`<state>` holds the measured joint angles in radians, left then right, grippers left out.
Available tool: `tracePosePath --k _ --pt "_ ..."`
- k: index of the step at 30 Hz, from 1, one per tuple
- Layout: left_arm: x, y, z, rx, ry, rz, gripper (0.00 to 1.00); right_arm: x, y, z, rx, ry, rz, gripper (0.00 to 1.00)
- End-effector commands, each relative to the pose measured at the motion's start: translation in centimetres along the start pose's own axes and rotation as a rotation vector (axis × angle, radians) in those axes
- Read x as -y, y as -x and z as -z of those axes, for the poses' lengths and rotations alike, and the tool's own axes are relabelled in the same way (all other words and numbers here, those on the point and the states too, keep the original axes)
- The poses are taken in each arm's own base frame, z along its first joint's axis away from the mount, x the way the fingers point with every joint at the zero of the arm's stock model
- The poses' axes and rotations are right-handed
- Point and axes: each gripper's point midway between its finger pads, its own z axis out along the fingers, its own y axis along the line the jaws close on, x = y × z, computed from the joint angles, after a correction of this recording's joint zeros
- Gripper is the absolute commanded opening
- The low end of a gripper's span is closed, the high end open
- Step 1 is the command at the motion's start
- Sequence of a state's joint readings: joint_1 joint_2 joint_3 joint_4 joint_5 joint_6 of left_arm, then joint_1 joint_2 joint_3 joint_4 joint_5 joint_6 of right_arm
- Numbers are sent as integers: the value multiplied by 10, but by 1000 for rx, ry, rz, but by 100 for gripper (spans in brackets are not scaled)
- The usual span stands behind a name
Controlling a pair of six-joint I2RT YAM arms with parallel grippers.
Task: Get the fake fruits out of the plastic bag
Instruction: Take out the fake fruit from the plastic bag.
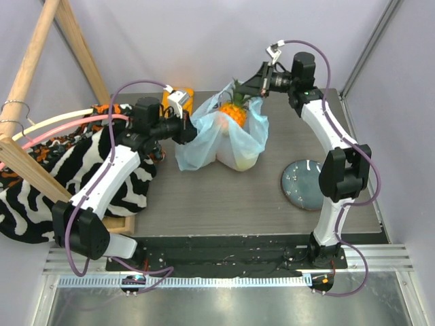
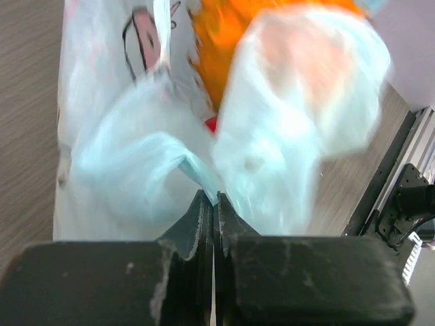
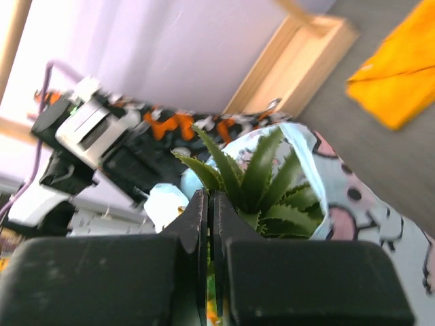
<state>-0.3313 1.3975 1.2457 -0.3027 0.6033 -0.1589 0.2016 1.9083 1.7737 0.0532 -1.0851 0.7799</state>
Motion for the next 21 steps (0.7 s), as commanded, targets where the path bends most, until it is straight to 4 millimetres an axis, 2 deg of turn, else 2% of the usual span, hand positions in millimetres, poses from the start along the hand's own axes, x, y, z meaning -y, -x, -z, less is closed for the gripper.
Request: tracePosePath --k 1,2,5,8,10,12,13,14,15,18,20,21 --pt "3 -2 12 -23 5 -31 0 14 72 34 196 -79 110 1" --pt "0 -3 10 -28 11 -32 0 23 74 34 205 -93 97 1" --pt "-6 -5 0 -48 8 -32 0 14 82 31 203 -32 57 1" --pt "-14 -1 -13 -46 13 -32 0 -24 78 22 167 63 69 1" --pt "-20 9 -18 -33 27 -45 0 -33 75 20 177 77 87 1" --pt "-23 11 -23 -46 19 -59 0 -39 88 26 249 44 112 1" --pt "-22 19 -23 -33 18 -72 0 -38 93 29 266 28 95 1" --pt "-20 19 -24 -39 15 -83 0 -39 95 29 264 22 55 1" --pt "-26 20 -25 -39 52 -93 0 -52 98 29 263 44 71 1" --pt "-37 24 -28 -33 111 -101 0 -81 92 26 235 110 83 1" --pt "-56 30 -31 -16 200 -99 0 -104 72 23 151 180 119 1" --pt "-62 34 -33 -8 226 -96 0 -100 60 21 122 188 109 1"
